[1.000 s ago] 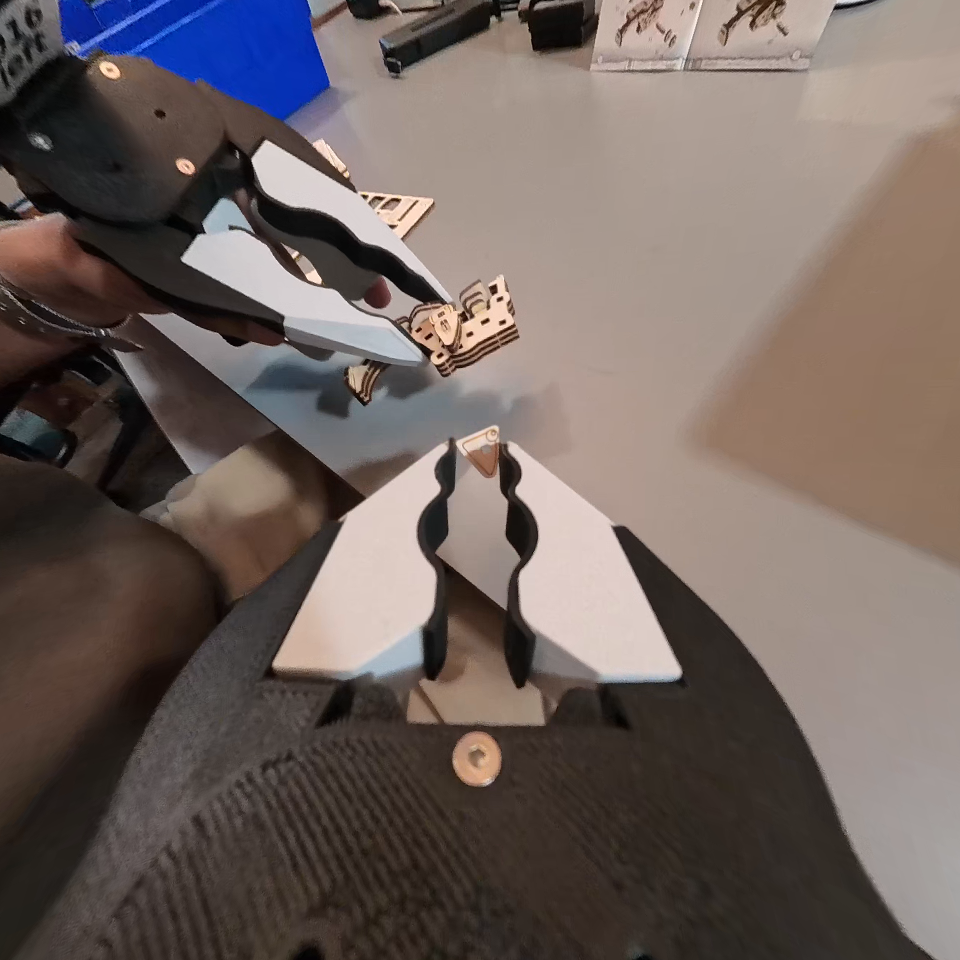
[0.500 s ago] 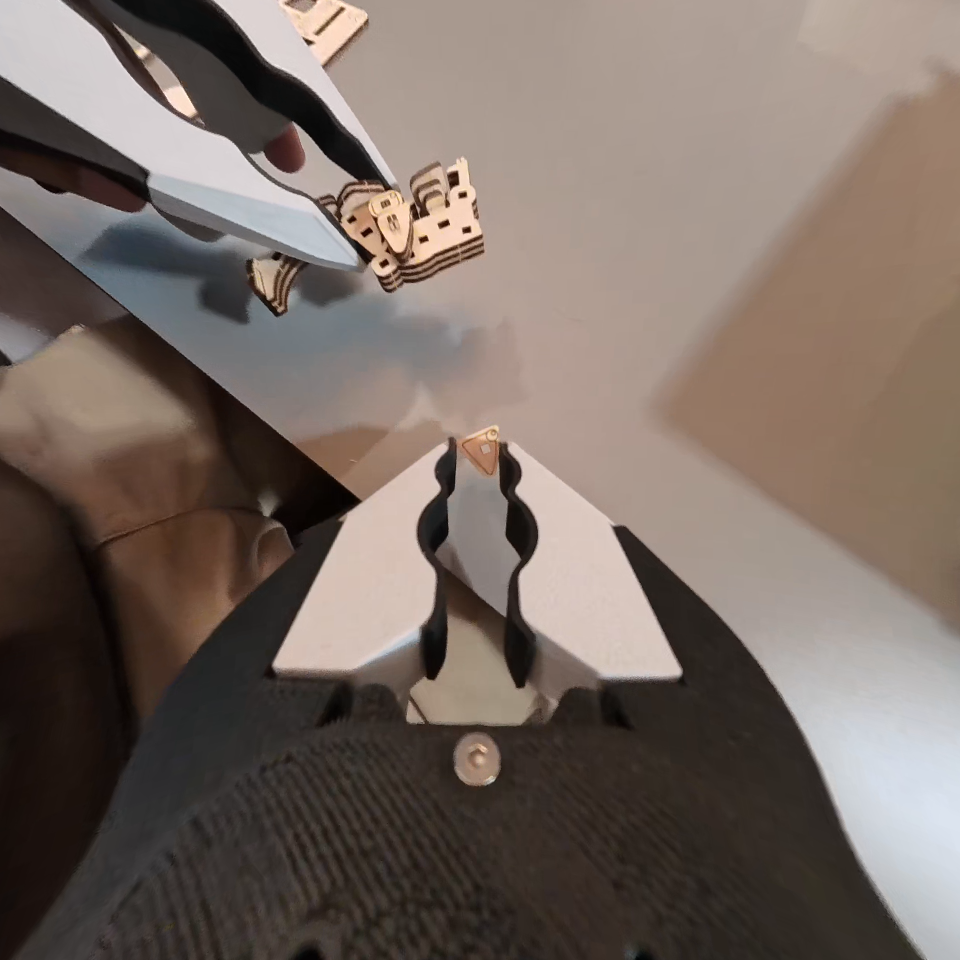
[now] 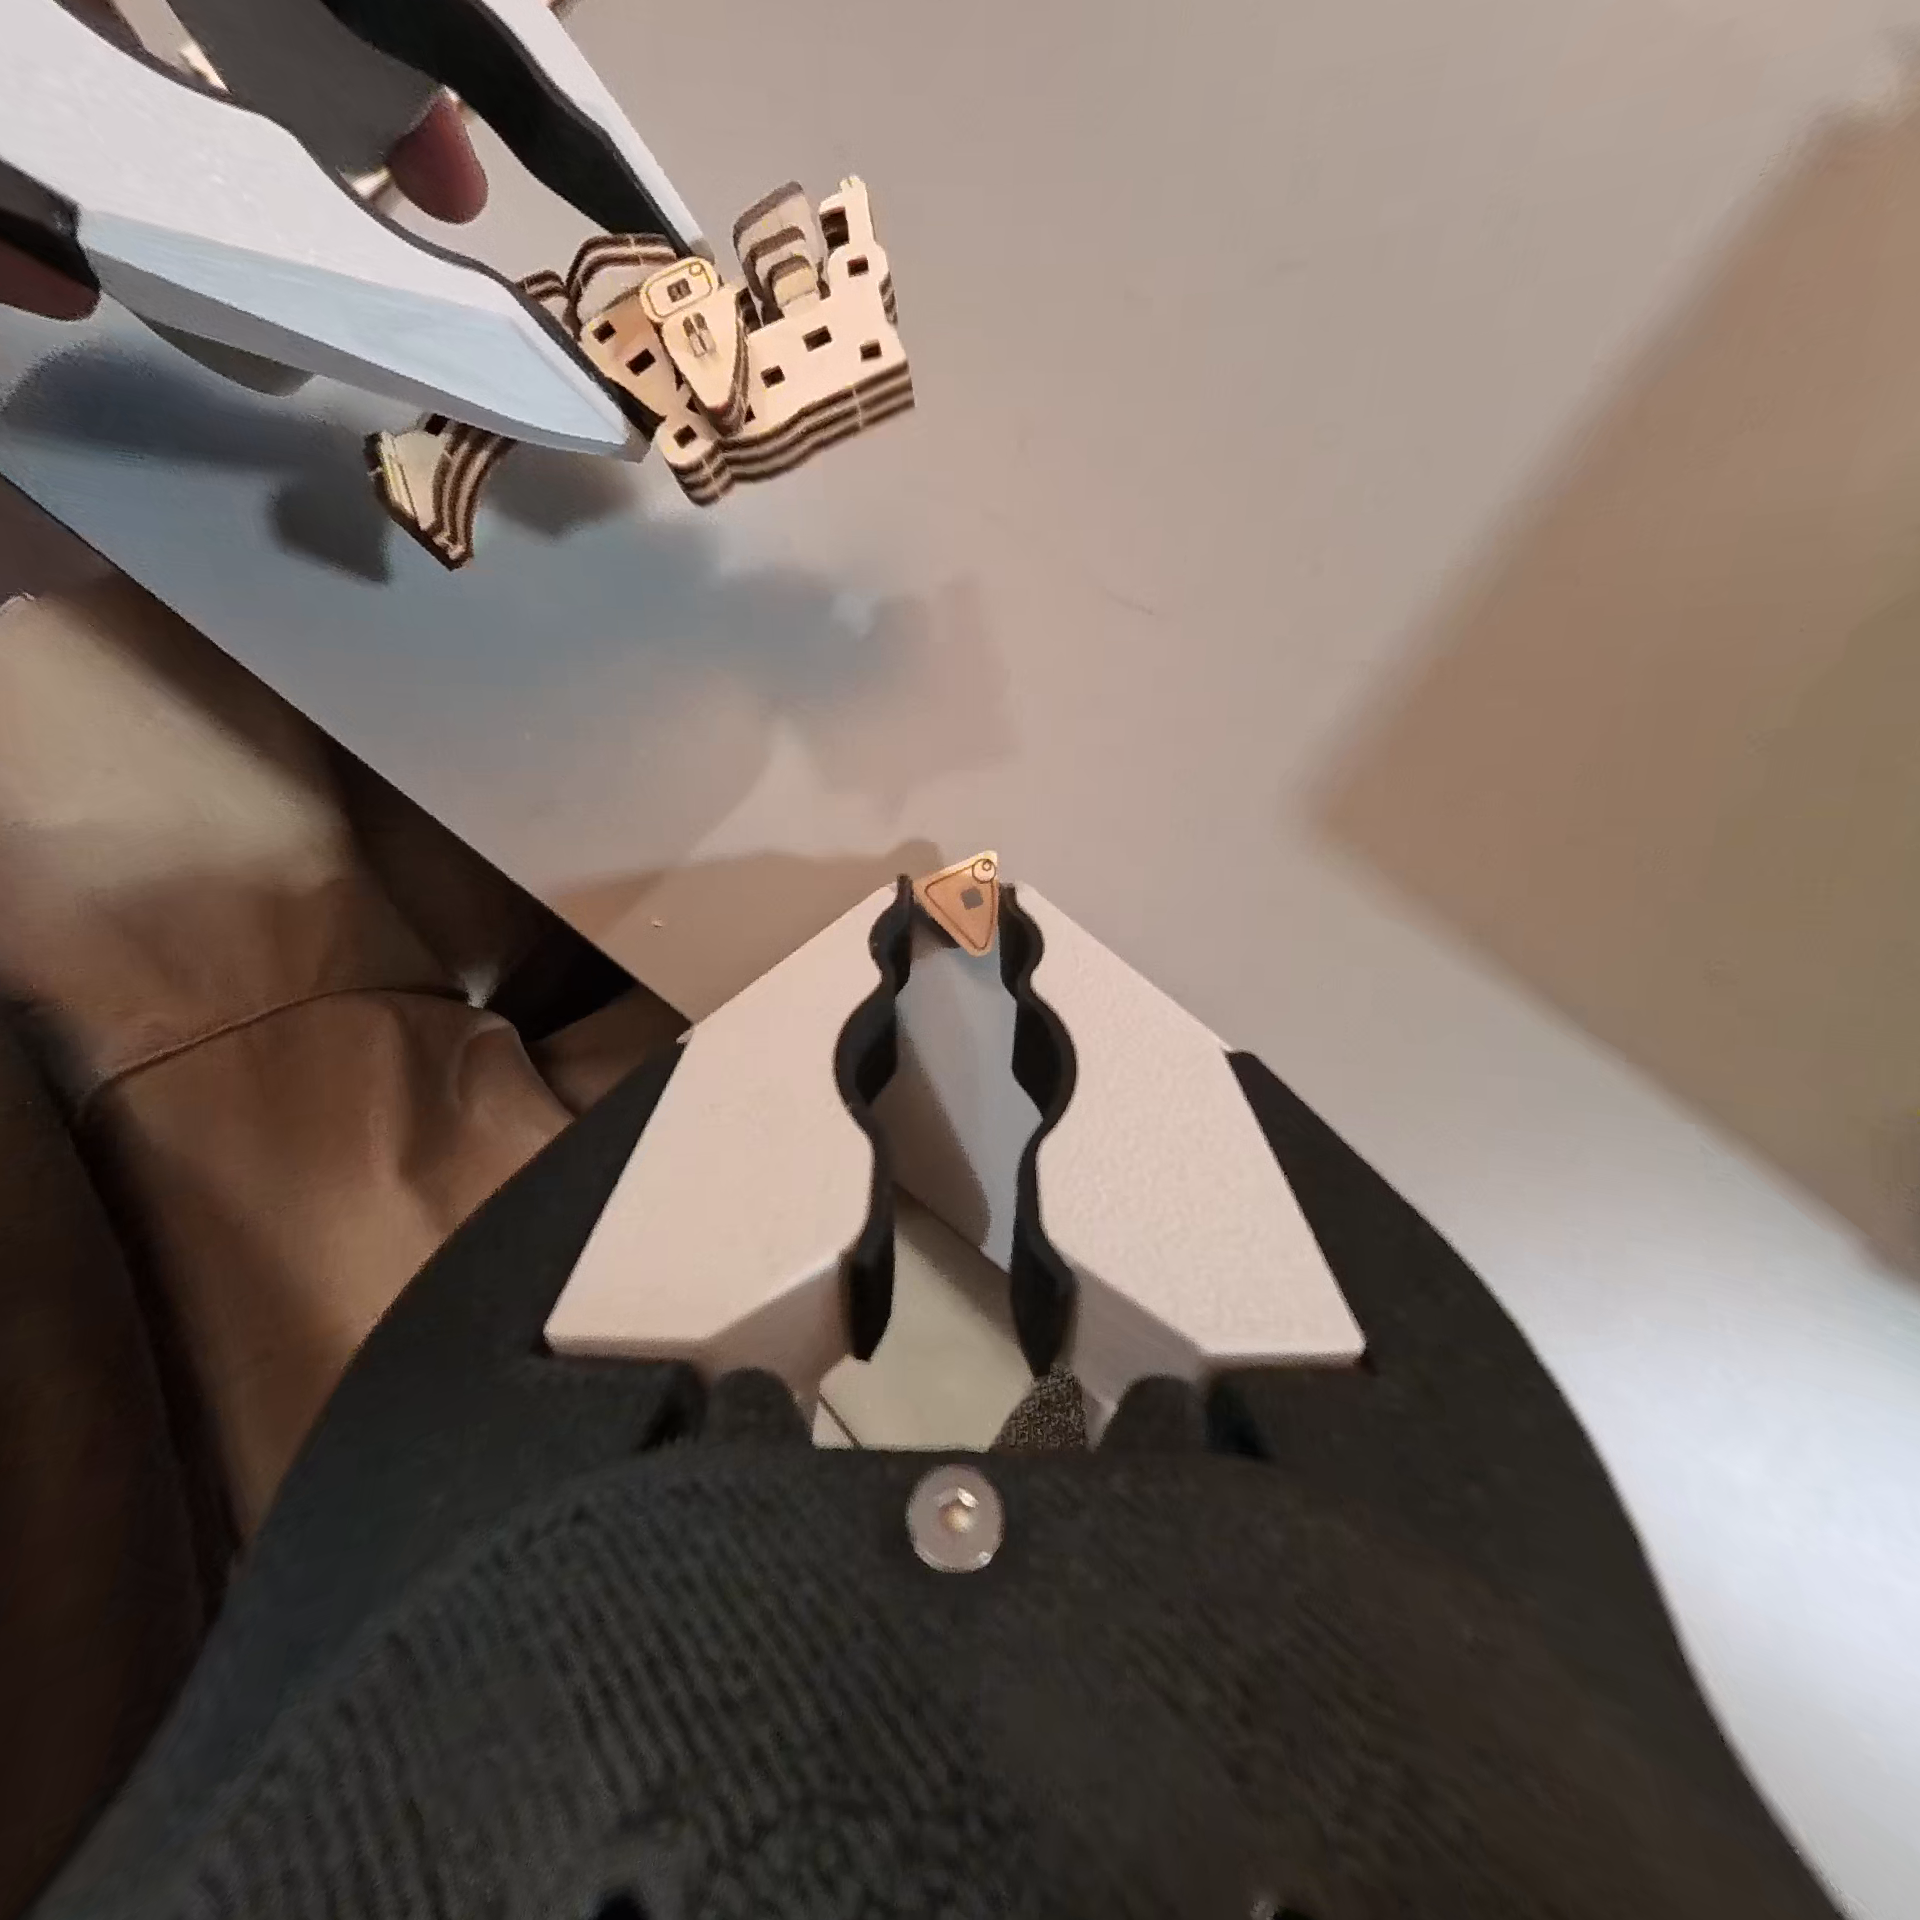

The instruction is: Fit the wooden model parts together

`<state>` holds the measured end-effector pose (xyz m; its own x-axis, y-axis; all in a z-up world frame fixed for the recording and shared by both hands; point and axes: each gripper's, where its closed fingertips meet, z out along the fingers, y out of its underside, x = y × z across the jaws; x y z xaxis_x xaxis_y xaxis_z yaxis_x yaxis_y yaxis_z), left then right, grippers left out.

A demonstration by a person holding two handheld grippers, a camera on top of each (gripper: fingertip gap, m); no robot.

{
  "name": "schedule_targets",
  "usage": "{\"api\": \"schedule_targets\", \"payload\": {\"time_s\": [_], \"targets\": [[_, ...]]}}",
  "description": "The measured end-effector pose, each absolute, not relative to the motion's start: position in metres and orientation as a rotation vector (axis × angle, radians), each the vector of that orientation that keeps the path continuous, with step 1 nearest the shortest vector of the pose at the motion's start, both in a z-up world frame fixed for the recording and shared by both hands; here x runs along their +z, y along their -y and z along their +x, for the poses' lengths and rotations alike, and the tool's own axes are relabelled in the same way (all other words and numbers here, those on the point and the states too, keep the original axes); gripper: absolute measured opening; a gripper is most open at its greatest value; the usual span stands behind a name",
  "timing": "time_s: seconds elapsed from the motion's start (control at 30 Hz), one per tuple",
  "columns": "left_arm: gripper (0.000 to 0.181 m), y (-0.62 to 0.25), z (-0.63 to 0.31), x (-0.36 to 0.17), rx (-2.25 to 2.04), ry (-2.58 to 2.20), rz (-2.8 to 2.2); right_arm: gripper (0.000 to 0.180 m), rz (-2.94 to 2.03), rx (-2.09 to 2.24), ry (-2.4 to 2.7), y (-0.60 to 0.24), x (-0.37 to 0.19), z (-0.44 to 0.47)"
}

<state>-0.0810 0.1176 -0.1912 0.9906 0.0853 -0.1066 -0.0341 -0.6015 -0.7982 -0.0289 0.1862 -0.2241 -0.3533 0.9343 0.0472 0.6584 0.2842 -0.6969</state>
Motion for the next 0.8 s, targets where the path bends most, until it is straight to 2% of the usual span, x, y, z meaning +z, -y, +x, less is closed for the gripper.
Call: {"api": "schedule_targets", "payload": {"time_s": [0.23,0.33,0.5,0.6,0.8], "targets": [[0.024,-0.117,-0.083,-0.189,0.168,0.044,-2.197,0.021,-1.43,0.836,2.096,-0.186,-0.222,-0.031],[0.024,-0.118,-0.081,-0.188,0.163,0.039,-2.191,0.025,-1.402,0.904,2.01,-0.193,-0.204,-0.036],[0.024,-0.122,-0.071,-0.184,0.157,-0.007,-2.169,0.025,-1.432,1.246,1.751,-0.206,-0.16,-0.042],[0.024,-0.125,-0.061,-0.182,0.16,-0.051,-2.16,0.022,-1.521,1.525,1.668,-0.194,-0.15,-0.041],[0.024,-0.132,-0.045,-0.172,0.107,-0.075,-2.102,0.023,-1.625,1.738,1.575,-0.178,-0.147,-0.042]]}}
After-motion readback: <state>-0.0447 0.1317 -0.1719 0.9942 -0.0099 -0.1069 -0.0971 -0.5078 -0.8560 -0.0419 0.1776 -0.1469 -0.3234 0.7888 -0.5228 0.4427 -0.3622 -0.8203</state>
